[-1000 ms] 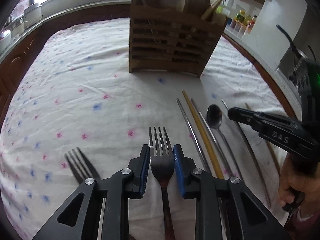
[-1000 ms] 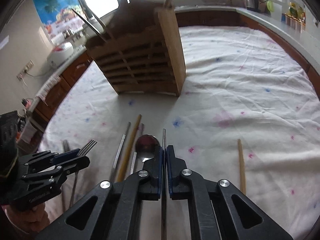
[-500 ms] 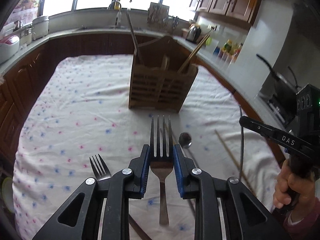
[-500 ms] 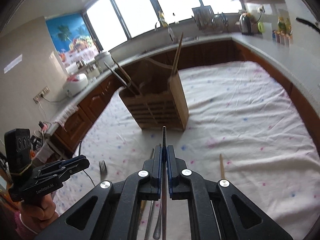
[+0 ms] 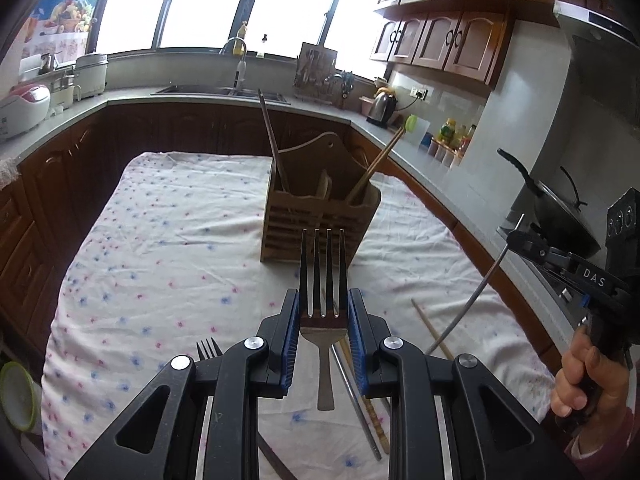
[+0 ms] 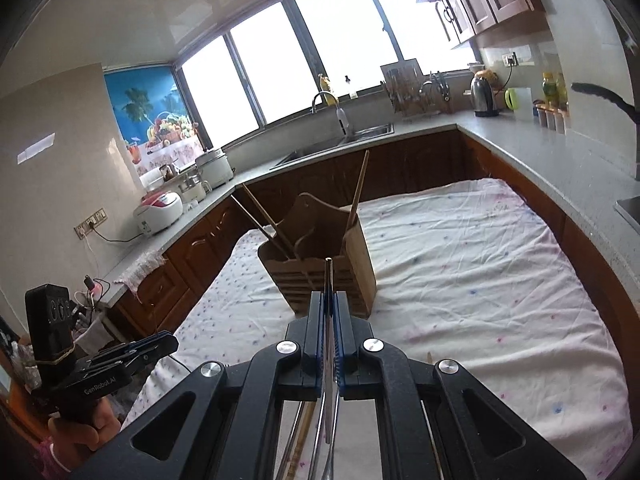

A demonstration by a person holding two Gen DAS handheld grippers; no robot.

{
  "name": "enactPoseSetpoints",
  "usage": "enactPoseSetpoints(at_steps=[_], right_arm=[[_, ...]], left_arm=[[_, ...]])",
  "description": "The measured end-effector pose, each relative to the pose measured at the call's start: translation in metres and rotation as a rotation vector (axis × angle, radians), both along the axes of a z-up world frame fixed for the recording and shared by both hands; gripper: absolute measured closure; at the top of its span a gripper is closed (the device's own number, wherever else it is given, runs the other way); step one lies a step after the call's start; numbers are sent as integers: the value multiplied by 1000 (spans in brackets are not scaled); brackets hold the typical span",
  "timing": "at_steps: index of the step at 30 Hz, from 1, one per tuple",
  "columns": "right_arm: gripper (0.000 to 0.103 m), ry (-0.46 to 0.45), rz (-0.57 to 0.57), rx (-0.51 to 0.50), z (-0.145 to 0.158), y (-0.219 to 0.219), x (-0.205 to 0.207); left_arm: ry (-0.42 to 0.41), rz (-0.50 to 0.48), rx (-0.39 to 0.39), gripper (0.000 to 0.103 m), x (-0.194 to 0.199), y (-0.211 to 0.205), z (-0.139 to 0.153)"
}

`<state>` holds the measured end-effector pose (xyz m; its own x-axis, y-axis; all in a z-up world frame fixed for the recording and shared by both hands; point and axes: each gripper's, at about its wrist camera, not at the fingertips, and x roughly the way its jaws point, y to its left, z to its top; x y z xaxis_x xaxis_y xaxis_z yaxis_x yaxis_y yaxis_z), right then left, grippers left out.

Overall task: Organize utensils
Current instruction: 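Lift the fork and metal chopstick and carry them over the wooden holder, then lower the fork and chopstick into the wooden holder and open both tools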

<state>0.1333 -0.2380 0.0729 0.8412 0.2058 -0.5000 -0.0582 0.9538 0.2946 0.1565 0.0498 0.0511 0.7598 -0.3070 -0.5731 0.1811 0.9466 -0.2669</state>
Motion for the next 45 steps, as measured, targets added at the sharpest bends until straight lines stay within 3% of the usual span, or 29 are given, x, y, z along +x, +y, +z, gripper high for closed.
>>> enactPoseSetpoints(at_steps=[14,25,37,45], right_arm=[[99,-35,-6,3,12,-5,8],[99,-95,-14,9,35,-7,37],[99,-206,-55,17,80,-15,103],[99,-217,-80,2,74,-19,147]], left_arm=[[-45,22,-19,82,12,8,11],[-98,42,-40,82,38,16,24],[-217,96,-57,82,100,24,50],[-260,133,-59,82,161,11,40]])
